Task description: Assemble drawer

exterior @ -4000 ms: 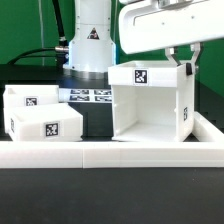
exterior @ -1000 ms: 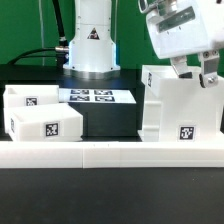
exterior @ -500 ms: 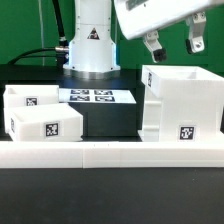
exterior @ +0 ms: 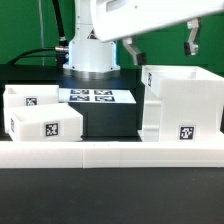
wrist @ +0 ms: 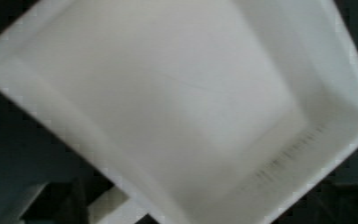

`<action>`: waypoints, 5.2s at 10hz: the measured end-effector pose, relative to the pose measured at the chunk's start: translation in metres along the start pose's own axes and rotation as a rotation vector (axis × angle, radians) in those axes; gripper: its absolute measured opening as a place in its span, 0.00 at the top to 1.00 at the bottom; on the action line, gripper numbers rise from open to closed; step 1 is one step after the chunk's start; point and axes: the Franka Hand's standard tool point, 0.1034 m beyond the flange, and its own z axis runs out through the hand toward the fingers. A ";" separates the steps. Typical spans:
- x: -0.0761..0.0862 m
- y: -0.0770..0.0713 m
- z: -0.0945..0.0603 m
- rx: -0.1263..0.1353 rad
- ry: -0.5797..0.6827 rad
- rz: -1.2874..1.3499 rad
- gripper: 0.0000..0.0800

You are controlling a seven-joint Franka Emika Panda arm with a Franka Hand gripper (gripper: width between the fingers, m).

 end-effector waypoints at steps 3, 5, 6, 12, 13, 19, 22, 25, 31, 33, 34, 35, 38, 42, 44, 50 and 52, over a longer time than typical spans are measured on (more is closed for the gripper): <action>0.006 0.018 -0.002 -0.008 -0.001 -0.222 0.19; 0.006 0.023 -0.002 -0.021 -0.005 -0.437 0.19; 0.007 0.036 -0.004 -0.060 -0.018 -0.618 0.19; 0.005 0.089 -0.009 -0.111 -0.025 -0.678 0.19; 0.005 0.090 -0.009 -0.112 -0.026 -0.676 0.19; -0.005 0.120 0.014 -0.159 -0.100 -0.596 0.19; -0.010 0.129 0.021 -0.160 -0.108 -0.606 0.19; -0.012 0.133 0.023 -0.158 -0.118 -0.648 0.19; -0.033 0.157 0.058 -0.146 -0.194 -0.656 0.19; -0.033 0.158 0.058 -0.146 -0.193 -0.656 0.19; -0.033 0.158 0.058 -0.146 -0.194 -0.656 0.19; -0.035 0.162 0.063 -0.146 -0.198 -0.672 0.19; -0.040 0.167 0.083 -0.162 -0.180 -0.682 0.19; -0.042 0.167 0.089 -0.165 -0.177 -0.685 0.24; -0.042 0.167 0.089 -0.166 -0.177 -0.685 0.46; -0.041 0.166 0.088 -0.166 -0.176 -0.685 0.95; -0.041 0.166 0.088 -0.166 -0.176 -0.685 0.95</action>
Offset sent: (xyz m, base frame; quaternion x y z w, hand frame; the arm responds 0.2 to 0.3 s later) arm 0.0000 0.0000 0.0000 0.0000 0.0000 -0.1790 0.9838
